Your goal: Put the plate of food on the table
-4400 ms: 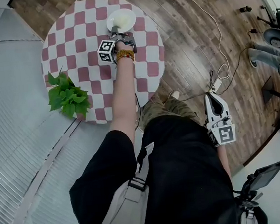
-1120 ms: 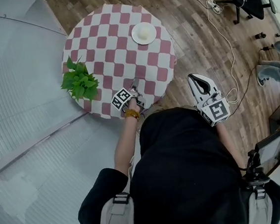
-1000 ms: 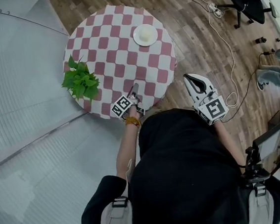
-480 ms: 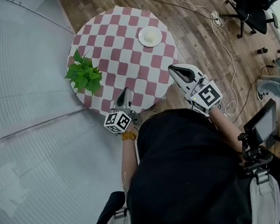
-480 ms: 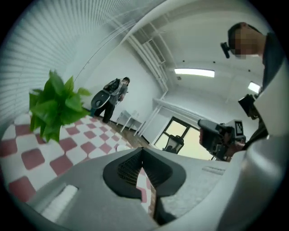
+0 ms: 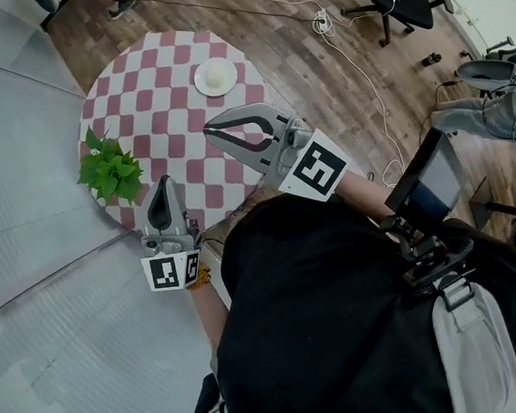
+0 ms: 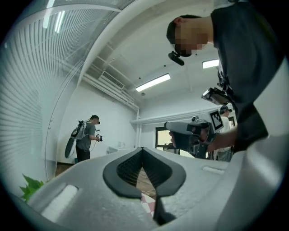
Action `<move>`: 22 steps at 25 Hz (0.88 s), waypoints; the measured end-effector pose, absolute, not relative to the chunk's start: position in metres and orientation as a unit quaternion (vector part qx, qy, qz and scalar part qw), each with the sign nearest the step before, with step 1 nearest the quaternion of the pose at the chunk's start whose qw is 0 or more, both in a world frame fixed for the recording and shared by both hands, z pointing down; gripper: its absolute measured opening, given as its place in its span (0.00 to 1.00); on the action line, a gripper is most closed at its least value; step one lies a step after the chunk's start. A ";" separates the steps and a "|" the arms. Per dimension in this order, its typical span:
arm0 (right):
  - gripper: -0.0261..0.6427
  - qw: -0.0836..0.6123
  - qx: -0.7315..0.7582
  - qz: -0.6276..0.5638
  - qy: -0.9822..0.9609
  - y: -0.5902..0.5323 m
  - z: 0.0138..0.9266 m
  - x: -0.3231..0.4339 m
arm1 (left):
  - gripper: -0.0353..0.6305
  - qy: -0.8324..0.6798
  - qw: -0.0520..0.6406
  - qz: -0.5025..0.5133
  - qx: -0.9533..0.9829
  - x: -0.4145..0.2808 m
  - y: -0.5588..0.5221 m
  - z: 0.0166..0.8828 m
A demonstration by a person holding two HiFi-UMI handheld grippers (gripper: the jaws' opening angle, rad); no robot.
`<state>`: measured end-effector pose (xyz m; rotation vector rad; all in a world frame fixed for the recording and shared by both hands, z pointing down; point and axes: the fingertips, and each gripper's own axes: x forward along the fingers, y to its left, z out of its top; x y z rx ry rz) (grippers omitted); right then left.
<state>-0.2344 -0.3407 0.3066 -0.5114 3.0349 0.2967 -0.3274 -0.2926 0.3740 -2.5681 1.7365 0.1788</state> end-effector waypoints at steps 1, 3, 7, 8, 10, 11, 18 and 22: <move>0.06 0.018 -0.161 0.098 0.982 -0.338 0.310 -0.237 | 0.06 0.555 0.030 0.055 -0.829 -0.325 -0.292 0.369; 0.06 0.005 -0.153 0.095 0.984 -0.334 0.322 -0.243 | 0.06 0.550 0.052 0.037 -0.832 -0.321 -0.291 0.365; 0.06 -0.024 -0.135 0.097 0.986 -0.330 0.350 -0.256 | 0.06 0.540 0.080 -0.009 -0.838 -0.314 -0.293 0.376; 0.06 -0.028 -0.131 0.097 0.986 -0.330 0.357 -0.258 | 0.06 0.536 0.085 -0.016 -0.840 -0.311 -0.293 0.381; 0.06 -0.034 -0.124 0.089 0.988 -0.329 0.371 -0.261 | 0.06 0.525 0.082 -0.026 -0.846 -0.308 -0.292 0.394; 0.06 -0.037 -0.121 0.086 0.988 -0.329 0.378 -0.263 | 0.06 0.521 0.075 -0.027 -0.850 -0.308 -0.292 0.401; 0.05 -0.080 -0.114 0.052 0.989 -0.333 0.438 -0.268 | 0.06 0.514 0.022 -0.017 -0.857 -0.318 -0.303 0.448; 0.05 -0.105 -0.123 0.027 0.986 -0.341 0.474 -0.265 | 0.06 0.527 -0.023 -0.052 -0.848 -0.329 -0.310 0.484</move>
